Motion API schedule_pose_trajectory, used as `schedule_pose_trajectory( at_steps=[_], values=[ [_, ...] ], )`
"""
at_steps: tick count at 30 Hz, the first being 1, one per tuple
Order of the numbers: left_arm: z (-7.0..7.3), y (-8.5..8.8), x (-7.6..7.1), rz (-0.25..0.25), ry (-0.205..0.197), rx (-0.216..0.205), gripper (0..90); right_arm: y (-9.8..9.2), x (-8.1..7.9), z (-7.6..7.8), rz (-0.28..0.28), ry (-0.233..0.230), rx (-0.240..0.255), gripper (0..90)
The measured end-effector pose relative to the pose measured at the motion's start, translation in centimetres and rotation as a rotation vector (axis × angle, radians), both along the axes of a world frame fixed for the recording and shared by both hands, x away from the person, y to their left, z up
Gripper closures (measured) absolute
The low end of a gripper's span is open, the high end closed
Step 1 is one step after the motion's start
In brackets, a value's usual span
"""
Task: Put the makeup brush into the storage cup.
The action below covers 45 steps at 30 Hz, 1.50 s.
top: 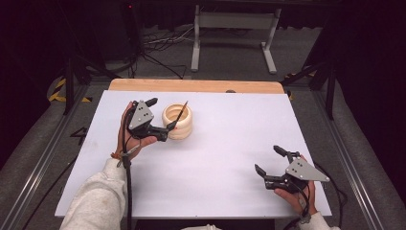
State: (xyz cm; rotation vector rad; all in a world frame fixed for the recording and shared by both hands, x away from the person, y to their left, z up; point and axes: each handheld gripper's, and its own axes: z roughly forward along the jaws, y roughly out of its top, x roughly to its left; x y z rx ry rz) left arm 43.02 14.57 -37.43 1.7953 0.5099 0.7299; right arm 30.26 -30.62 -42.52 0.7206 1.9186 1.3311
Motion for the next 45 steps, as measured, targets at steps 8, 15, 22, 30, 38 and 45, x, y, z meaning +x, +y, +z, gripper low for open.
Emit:
schedule_pose_trajectory(
  at_steps=[8, 15, 22, 30, 38, 45],
  values=[
    [0.7, 0.3, -1.1, -0.019, -0.017, 0.01, 2.9, 0.0, 0.0, 0.0, -0.001, -0.002, 0.002, 11.7],
    [0.8, 0.6, -2.4, -0.03, -0.032, 0.022, 2.3, -0.1, 0.0, 0.0, -0.001, 0.0, 0.002, 11.7],
    [0.7, 0.8, -3.4, -0.053, -0.038, 0.046, 2.5, -0.1, 0.0, 0.0, 0.0, -0.001, 0.004, 11.8],
    [0.7, 0.9, -4.6, -0.078, -0.049, 0.055, 2.6, -0.1, 0.0, 0.0, 0.0, -0.001, 0.001, 11.8],
    [0.6, 1.1, -5.8, -0.098, -0.068, 0.058, 2.9, -0.1, 0.0, 0.0, 0.0, -0.002, 0.002, 11.8],
    [0.1, 1.2, -6.7, -0.118, -0.06, 0.06, 3.0, 0.0, -0.1, 0.0, 0.0, -0.001, -0.001, 11.8]
  ],
)
